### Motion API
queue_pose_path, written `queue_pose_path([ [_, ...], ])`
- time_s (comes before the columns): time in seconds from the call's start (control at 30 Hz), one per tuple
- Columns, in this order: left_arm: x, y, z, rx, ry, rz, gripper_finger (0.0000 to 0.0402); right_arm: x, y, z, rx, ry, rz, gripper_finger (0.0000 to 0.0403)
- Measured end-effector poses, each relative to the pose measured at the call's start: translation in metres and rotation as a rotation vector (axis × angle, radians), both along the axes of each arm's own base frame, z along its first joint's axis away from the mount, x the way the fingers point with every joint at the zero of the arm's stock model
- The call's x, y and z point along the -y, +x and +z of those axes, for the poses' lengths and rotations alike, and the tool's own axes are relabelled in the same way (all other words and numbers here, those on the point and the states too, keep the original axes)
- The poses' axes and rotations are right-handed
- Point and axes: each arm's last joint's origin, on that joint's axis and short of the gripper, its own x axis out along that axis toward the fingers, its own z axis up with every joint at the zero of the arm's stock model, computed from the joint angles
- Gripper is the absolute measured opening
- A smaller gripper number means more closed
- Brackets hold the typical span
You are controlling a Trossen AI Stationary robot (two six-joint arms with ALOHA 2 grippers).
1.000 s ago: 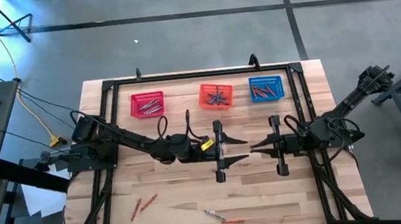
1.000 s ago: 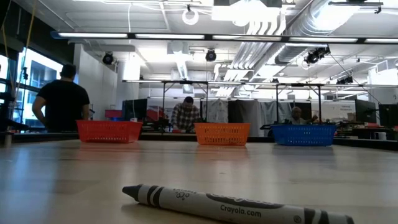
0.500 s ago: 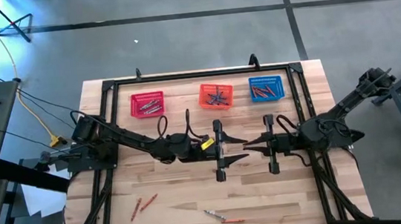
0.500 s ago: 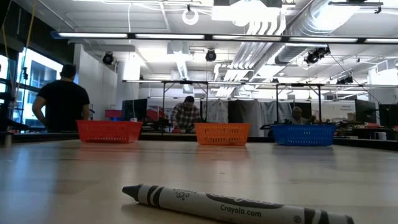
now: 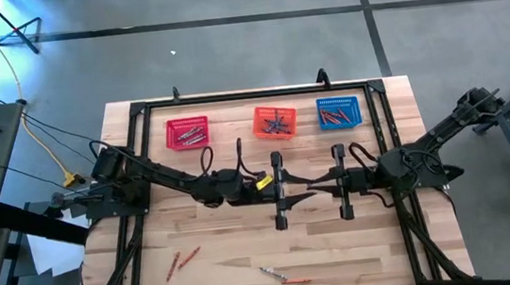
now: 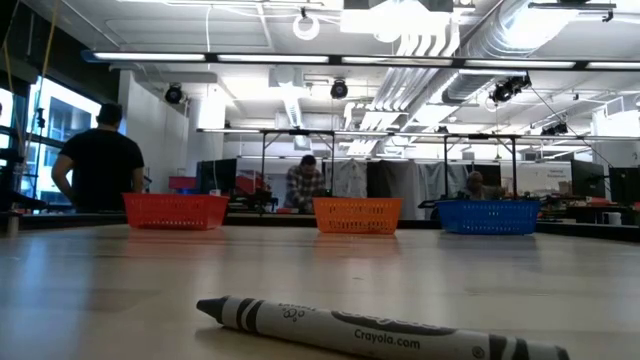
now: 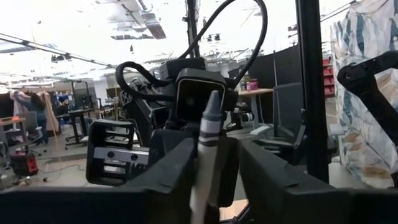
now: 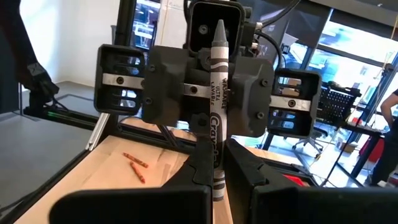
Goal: Sort crayons
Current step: Put the gray crayon into the red bin
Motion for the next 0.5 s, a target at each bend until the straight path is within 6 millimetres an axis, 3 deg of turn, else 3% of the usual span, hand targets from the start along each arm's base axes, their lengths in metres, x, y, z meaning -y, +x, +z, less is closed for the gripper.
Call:
queue_pose_path([
  [0.2,-0.0077,0.0021,-0.0014,-0.018,0.003,0.017,0.0019,0.0000,0.0000,-0.0002,-0.002,0.003,-0.001,0.0007],
  [0.5,-0.0091,0.0024,-0.0017,-0.023,0.006,0.020,0.0005,0.0001,0.0000,-0.0003,-0.004,0.018,-0.003,0.0013],
])
